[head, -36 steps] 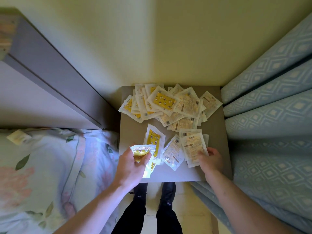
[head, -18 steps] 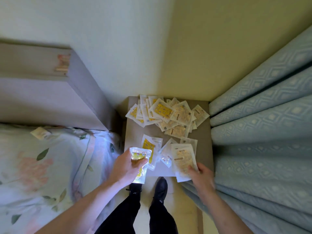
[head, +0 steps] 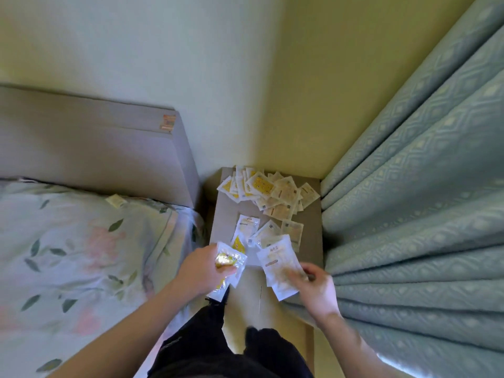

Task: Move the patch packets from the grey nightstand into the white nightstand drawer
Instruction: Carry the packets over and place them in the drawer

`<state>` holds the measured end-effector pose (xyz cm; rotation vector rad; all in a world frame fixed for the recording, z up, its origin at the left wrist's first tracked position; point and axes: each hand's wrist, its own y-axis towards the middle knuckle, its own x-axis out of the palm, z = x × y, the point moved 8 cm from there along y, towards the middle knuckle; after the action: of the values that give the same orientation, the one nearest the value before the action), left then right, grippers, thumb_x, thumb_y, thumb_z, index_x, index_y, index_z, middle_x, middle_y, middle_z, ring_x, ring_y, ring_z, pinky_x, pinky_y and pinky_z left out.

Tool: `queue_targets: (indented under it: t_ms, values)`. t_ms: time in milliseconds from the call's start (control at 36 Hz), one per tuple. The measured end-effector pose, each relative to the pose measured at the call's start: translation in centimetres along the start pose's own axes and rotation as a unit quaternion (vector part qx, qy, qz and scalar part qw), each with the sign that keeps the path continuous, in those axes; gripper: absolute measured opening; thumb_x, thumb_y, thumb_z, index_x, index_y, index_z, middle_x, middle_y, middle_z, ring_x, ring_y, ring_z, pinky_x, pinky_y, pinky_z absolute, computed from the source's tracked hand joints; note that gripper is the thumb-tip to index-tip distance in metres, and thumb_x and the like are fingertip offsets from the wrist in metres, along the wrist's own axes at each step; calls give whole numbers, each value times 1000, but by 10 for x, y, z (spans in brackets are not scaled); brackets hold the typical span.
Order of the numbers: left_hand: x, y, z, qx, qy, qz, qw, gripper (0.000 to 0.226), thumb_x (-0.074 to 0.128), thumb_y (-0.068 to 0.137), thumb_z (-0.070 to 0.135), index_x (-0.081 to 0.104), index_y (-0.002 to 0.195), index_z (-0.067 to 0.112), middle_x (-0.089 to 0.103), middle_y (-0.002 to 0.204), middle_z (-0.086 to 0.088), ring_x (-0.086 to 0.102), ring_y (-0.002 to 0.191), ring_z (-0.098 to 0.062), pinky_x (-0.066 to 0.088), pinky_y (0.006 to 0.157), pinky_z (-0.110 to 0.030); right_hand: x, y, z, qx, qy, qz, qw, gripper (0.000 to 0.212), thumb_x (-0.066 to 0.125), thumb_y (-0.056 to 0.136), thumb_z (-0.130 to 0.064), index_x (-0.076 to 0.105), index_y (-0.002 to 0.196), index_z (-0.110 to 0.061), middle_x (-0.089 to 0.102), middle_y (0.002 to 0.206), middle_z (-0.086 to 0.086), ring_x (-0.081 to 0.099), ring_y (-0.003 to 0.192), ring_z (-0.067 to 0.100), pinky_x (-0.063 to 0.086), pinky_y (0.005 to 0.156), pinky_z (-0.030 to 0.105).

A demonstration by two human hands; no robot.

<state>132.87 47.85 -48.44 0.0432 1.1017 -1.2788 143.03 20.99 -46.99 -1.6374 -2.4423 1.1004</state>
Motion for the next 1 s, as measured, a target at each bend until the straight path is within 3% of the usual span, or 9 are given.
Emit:
queue_targets:
  t_ms: [83, 194, 278, 361, 444, 528, 667, 833, 1000]
  values:
    - [0, -43, 8, -5, -7, 45, 999, 28, 74, 79, 49, 47, 73, 43, 57, 68, 19, 56, 69, -4, 39, 58, -20, -2, -17, -3, -41, -18, -27, 999, 9, 79, 86, -25, 77, 79, -30, 76, 80, -4, 68, 76, 14, 56, 71, 36]
    - [18, -105, -8, -65, -16, 96, 993, 28, 74, 77, 57, 49, 80, 43, 58, 74, 20, 57, 76, -6, 42, 63, -25, 2, -37, 5, -84, -52, -72, 993, 15, 77, 87, -25, 76, 79, -38, 76, 79, -7, 70, 79, 20, 56, 74, 37]
    - [32, -158, -21, -93, -41, 120, 988, 32, 75, 79, 54, 45, 75, 44, 56, 74, 20, 56, 76, -7, 38, 60, -24, 12, -59, 12, -98, -69, -118, 986, 6, 76, 89, -27, 78, 84, -31, 77, 82, -9, 71, 79, 14, 52, 67, 28]
    - [45, -216, -40, -123, -56, 149, 980, 28, 75, 79, 55, 51, 86, 43, 60, 80, 20, 57, 78, -4, 37, 59, -19, 27, -90, 13, -123, -97, -151, 976, 2, 76, 89, -29, 78, 89, -29, 76, 83, -13, 70, 78, 6, 52, 67, 21]
    - [53, -274, -65, -164, -56, 189, 967, 32, 75, 78, 58, 52, 95, 41, 58, 83, 18, 57, 81, -9, 40, 64, -25, 51, -124, 14, -158, -133, -189, 960, 5, 77, 88, -30, 79, 92, -29, 76, 84, -15, 69, 77, 1, 49, 69, 18]
    - [63, -336, -94, -206, -54, 225, 951, 40, 75, 77, 58, 59, 107, 38, 53, 81, 16, 52, 78, -10, 35, 62, -26, 83, -167, 18, -190, -154, -246, 938, 5, 76, 90, -24, 78, 94, -27, 78, 87, -12, 71, 76, 2, 50, 67, 14]
    - [92, -452, -142, -288, -55, 263, 919, 49, 71, 78, 62, 37, 76, 26, 48, 69, 6, 50, 71, -17, 27, 53, -30, 137, -256, 34, -247, -203, -316, 893, 2, 76, 89, -26, 77, 90, -27, 77, 84, -11, 72, 77, 7, 52, 68, 20]
    - [148, -617, -204, -352, -79, 326, 874, 47, 69, 77, 65, 40, 74, 28, 52, 71, 4, 52, 71, -18, 29, 53, -29, 209, -404, 73, -325, -245, -406, 818, 10, 73, 91, -15, 77, 83, -21, 74, 72, -14, 62, 63, 1, 47, 59, 15]
    - [218, -797, -261, -424, -118, 386, 811, 54, 72, 74, 65, 35, 69, 26, 50, 63, 3, 51, 65, -19, 28, 51, -30, 276, -553, 143, -360, -252, -470, 766, 10, 73, 91, -13, 78, 84, -20, 77, 84, -8, 71, 78, 14, 52, 67, 24]
